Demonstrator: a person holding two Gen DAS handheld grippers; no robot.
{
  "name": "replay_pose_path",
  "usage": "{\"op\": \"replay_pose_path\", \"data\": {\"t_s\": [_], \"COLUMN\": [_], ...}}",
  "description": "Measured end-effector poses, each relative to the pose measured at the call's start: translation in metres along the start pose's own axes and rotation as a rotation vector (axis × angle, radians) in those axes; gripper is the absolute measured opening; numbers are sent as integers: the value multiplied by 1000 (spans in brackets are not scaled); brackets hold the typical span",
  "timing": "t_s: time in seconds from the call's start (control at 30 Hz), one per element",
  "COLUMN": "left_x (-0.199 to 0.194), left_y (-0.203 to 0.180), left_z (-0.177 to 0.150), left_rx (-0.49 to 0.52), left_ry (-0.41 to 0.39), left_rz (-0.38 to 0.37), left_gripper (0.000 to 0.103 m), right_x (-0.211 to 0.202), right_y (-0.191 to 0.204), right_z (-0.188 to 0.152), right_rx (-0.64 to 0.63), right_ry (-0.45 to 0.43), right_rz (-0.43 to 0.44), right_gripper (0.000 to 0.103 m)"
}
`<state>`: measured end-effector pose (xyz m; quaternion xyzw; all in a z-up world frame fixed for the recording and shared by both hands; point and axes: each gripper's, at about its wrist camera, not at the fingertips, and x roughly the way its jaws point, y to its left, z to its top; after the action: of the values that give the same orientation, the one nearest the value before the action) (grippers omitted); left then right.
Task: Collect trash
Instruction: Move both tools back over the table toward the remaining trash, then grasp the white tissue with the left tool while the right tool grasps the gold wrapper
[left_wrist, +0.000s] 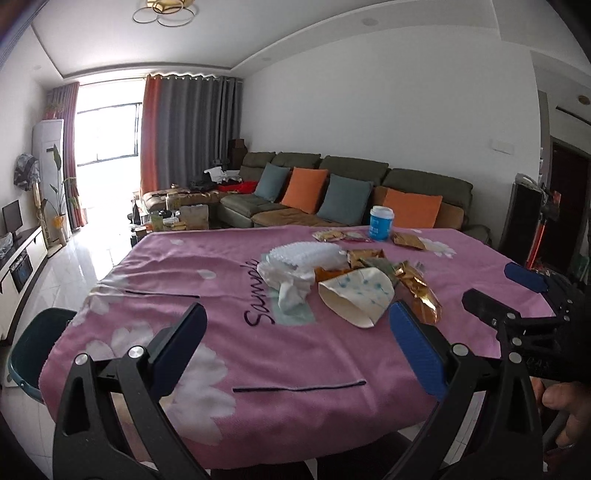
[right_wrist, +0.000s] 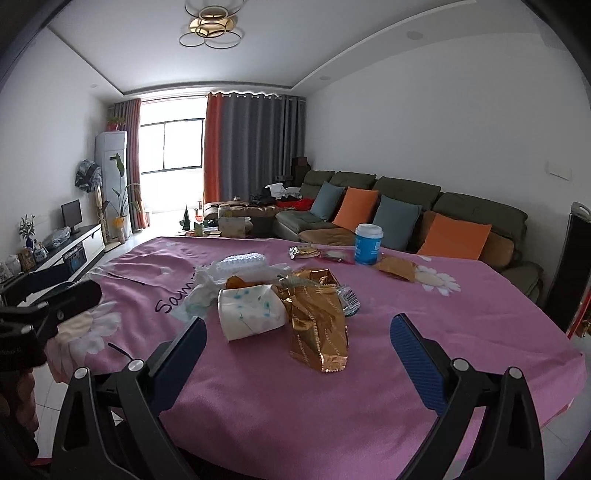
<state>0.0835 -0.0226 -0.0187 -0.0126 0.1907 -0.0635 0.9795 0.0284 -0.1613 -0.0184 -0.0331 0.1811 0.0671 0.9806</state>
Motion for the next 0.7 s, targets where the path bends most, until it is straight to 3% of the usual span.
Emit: {"op": "replay_pose_path", "data": {"t_s": [0.33,0.7], "left_x": [9,55], "left_y": [13,22], "left_z": [-2,6], "left_rx": [-23,-12], "left_ry": [16,71], "left_rz": [13,13], "left_gripper": [97,97], "right_x": [3,35], "right_y": [2,-2], "right_z": [2,9], "right_rx": [-2,-12], "right_ry": [16,73], "right_rz": [-10,-38], "right_gripper": [96,96]}}
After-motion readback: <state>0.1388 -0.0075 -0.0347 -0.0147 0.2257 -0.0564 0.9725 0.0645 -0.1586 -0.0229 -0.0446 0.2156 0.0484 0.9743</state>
